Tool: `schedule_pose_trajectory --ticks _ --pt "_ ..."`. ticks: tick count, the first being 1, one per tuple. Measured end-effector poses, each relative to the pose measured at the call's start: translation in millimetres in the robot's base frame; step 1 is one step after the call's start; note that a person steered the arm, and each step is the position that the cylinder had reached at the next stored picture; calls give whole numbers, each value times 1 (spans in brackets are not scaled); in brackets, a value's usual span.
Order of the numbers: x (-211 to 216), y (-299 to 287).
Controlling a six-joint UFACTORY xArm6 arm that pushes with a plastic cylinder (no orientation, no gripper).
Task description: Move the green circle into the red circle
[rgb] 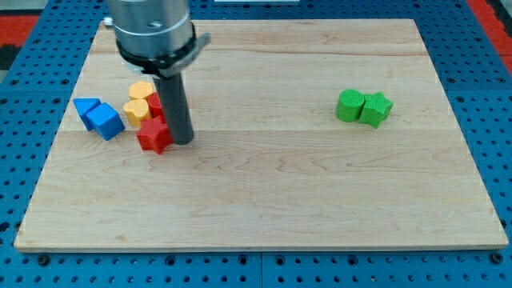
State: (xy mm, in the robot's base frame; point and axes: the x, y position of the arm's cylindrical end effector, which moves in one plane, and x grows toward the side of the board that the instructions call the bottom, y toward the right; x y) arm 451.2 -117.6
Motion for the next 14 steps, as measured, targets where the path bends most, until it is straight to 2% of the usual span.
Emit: schedule_pose_trajectory --ticks 1,2,3,5,6,7,8,9,11,12,13,14 --pt "-2 -15" --pt "57 -7" --pt "73 -12" --pt "50 218" --pt "18 335" --pt "-15 340" --pt "-51 314" --pt "-54 228" --pt "-53 114" --pt "-38 68" --pt "2 91" --pt "-5 77"
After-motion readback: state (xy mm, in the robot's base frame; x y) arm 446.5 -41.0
